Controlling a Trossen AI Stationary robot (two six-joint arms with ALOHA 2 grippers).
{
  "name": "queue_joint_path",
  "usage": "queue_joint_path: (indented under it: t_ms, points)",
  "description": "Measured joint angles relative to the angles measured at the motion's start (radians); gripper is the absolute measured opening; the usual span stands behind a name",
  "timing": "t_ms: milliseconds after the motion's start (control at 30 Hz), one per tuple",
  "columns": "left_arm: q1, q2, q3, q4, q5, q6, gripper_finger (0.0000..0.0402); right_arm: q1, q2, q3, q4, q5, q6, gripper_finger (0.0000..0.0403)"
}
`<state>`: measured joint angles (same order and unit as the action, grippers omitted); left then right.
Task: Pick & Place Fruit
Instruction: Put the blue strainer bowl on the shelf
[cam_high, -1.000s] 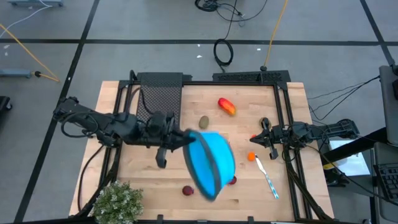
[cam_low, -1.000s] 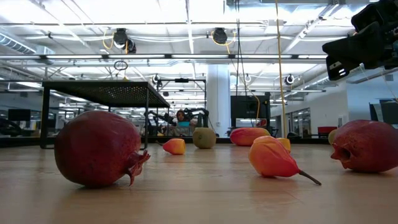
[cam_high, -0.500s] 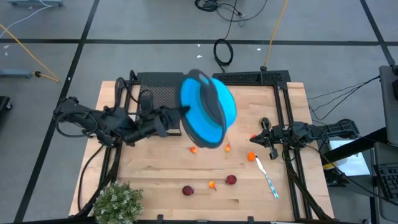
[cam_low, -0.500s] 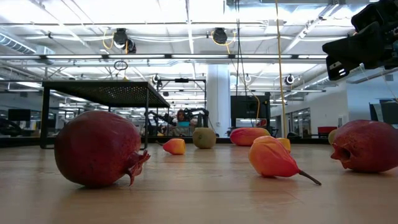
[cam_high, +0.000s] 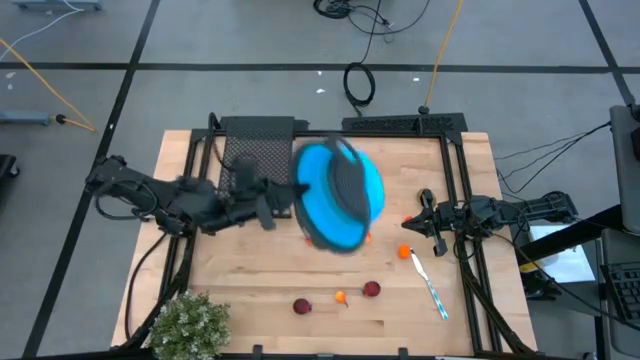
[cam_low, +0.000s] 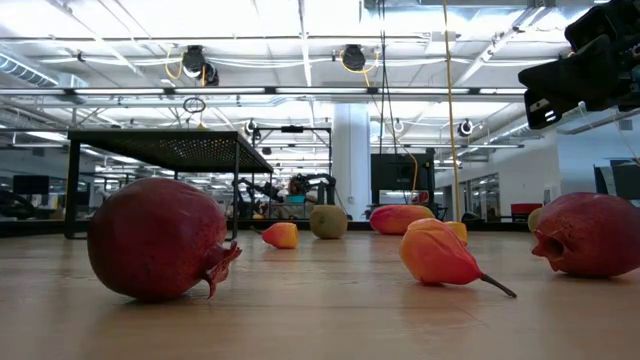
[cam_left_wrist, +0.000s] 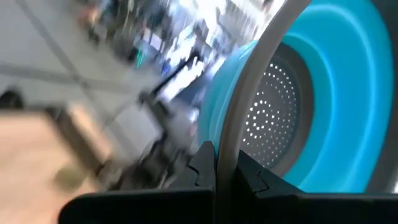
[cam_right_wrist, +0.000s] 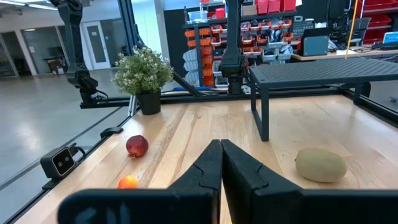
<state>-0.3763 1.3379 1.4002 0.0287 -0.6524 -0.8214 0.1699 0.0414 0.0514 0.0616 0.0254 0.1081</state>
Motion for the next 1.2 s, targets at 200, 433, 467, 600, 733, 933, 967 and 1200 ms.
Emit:
queue_joint_path:
  t_ms: [200,433,467,600,733,933,967,1200]
  points:
    - [0.016,0.019,0.0,-0.35,0.209,-0.323,0.0004,0.0,0.0,0.0,0.0,0.0,0.0,0.0]
    - [0.062,0.052,-0.001,-0.654,0.442,-0.573,0.0004,0.0,0.0,0.0,-0.003,0.0,0.0,0.0]
    - [0.07,0.055,-0.001,-0.696,0.466,-0.593,0.0004,0.0,0.0,0.0,-0.001,0.0,0.0,0.0]
    - [0.118,0.055,-0.002,-0.874,0.541,-0.624,0.0004,0.0,0.001,0.0,-0.002,0.0,0.0,0.0]
    - [0.179,0.054,-0.002,-1.022,0.592,-0.613,0.0004,0.0,0.001,0.0,-0.002,0.0,0.0,0.0]
    - [0.291,0.053,-0.002,-1.121,0.654,-0.508,0.0004,0.0,0.001,0.0,-0.002,0.0,0.0,0.0]
    - [0.311,0.053,-0.002,-1.118,0.659,-0.486,0.0004,0.0,0.001,0.0,-0.002,0.0,0.0,0.0]
    - [0.472,0.026,-0.001,-1.136,0.705,-0.307,0.0004,0.0,0.001,0.0,-0.002,0.003,0.0,0.0]
